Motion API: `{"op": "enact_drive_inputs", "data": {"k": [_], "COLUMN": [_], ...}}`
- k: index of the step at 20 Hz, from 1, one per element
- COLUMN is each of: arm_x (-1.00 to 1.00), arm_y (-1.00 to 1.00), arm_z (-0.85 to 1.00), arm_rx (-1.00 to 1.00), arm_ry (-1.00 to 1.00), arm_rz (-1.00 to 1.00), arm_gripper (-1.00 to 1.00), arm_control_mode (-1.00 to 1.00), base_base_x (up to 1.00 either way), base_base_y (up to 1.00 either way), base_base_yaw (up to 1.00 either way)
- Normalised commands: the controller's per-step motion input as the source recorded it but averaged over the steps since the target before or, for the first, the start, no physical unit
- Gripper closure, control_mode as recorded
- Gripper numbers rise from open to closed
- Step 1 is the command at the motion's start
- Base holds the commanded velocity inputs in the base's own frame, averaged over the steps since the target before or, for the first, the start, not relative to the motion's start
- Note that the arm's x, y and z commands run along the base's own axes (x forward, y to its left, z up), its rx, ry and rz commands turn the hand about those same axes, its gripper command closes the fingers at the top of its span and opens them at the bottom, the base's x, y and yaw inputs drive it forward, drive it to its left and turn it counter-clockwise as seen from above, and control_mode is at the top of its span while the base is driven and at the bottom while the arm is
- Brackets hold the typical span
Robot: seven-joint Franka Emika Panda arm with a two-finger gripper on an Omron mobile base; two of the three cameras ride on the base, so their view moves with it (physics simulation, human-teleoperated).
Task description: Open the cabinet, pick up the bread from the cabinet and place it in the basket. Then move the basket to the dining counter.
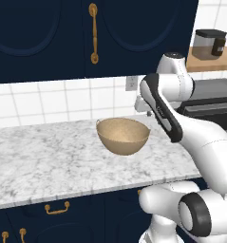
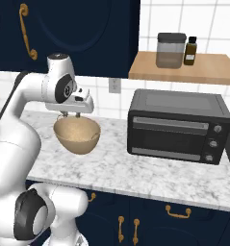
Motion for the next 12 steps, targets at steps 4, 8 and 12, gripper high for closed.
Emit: {"op": "enact_drive_inputs", "data": {"k": [4, 8, 12], "arm_x": [-0.58, -0.96, -0.81], "arm_y": [-0.03, 0.15, 0.22], "arm_z": [0.00, 0.05, 0.73], "arm_rx": [-0.02, -0.04, 0.02], "arm_ry": [-0.10, -0.52, -0.53], "arm_rz": [-0.01, 0.01, 0.02], "arm_gripper": [-1.00, -1.00, -1.00], "arm_control_mode": [-1.00, -1.00, -1.00], "base_base_x": [0.00, 0.00, 0.00], "base_base_y": [0.00, 0.00, 0.00], "base_base_yaw": [0.00, 0.00, 0.00]}}
